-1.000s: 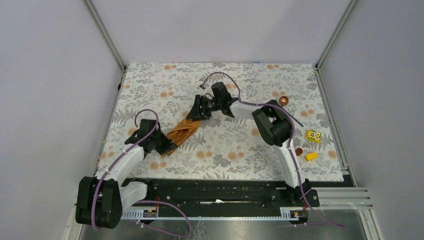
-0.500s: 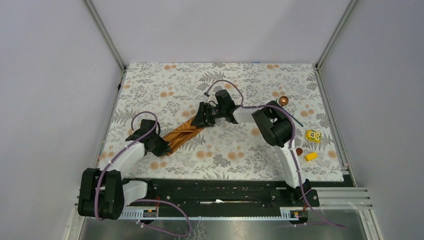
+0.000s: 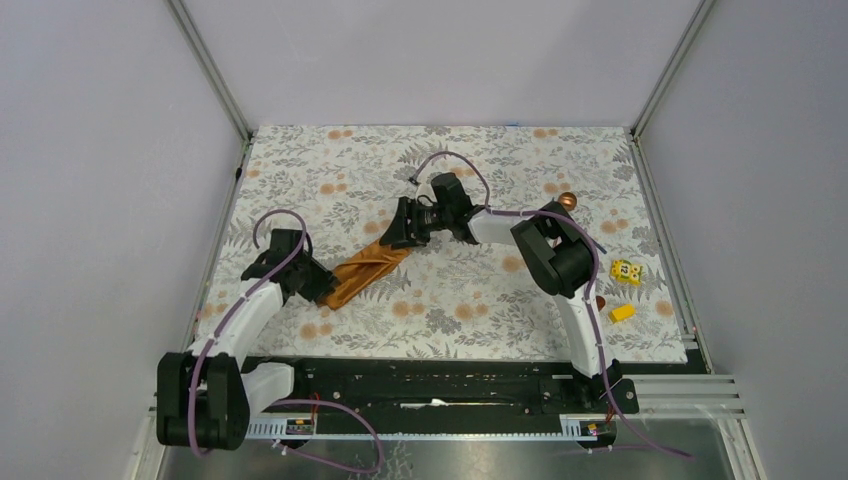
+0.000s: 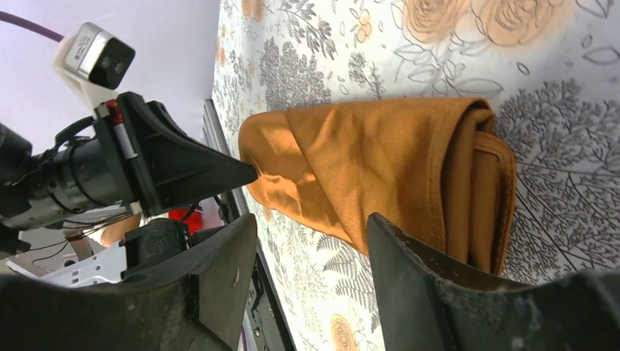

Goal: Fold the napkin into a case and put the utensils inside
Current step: Move the smaller rectangle-folded napkin to the center of the board, then pick up the spoon from the corner of the board.

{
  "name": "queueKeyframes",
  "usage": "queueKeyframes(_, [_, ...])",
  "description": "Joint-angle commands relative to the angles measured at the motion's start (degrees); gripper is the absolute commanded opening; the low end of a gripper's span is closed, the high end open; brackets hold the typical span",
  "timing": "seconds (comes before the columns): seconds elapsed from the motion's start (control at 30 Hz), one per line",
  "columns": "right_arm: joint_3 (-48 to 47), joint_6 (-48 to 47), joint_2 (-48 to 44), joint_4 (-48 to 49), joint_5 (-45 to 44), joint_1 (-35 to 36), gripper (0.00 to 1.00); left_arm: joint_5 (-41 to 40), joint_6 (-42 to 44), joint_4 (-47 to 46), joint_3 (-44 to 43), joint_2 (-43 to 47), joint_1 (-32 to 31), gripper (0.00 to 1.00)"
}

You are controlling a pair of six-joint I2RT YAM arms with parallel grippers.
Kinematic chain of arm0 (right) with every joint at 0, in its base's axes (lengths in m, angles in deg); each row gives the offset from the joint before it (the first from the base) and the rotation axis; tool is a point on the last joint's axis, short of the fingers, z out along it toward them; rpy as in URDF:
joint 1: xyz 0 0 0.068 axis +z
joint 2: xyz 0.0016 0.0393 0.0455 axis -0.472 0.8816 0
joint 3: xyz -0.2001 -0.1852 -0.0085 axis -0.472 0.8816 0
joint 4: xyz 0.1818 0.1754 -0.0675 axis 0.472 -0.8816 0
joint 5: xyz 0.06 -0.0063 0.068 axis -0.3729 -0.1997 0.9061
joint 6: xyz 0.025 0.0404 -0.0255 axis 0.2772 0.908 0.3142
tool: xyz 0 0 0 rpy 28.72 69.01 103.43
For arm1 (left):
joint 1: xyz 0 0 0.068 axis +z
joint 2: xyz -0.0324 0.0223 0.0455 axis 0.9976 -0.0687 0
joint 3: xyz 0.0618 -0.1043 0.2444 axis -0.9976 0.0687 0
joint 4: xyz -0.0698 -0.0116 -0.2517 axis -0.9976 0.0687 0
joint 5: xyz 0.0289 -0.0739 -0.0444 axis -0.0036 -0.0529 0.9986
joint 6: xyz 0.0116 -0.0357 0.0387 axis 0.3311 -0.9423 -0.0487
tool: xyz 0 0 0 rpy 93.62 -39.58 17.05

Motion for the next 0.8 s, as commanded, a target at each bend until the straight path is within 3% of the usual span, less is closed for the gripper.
queueKeyframes(0.0, [2.5, 1.5, 0.4, 4.3, -0.3, 0.3, 0.64, -3.1, 0.7, -1.9, 2.1, -2.7, 1.3, 0.29])
queueKeyframes(0.23, [1.7, 0.1, 0.2, 0.3, -1.4, 0.3, 0.64, -2.1, 0.4, 0.0, 2.1, -0.1, 1.6, 0.35])
queueKeyframes(0.4, [-3.2, -9.0, -10.0, -16.0, -6.2, 0.1, 0.66, 0.5, 2.9, 3.6, -3.2, 7.8, 1.6, 0.51])
queueKeyframes(0.47, [-6.1, -15.2, -14.7, -27.0, -12.3, -0.8, 0.74, 2.5, 4.7, 3.4, -6.4, 10.9, 1.6, 0.6])
queueKeyframes(0.57, [-7.5, -23.1, -20.4, -41.1, -28.2, -3.9, 0.83, 8.3, 8.9, 1.6, -10.7, 12.4, 1.6, 0.72])
queueKeyframes(0.7, [-6.8, -27.9, -24.0, -52.9, -50.9, -12.1, 0.89, 18.6, 15.2, -1.5, -16.2, 9.0, 0.7, 0.75])
queueKeyframes(0.77, [-7.6, -26.6, -23.4, -57.1, -53.1, -19.4, 0.88, 20.8, 17.4, -2.9, -18.4, 7.5, -1.6, 0.75])
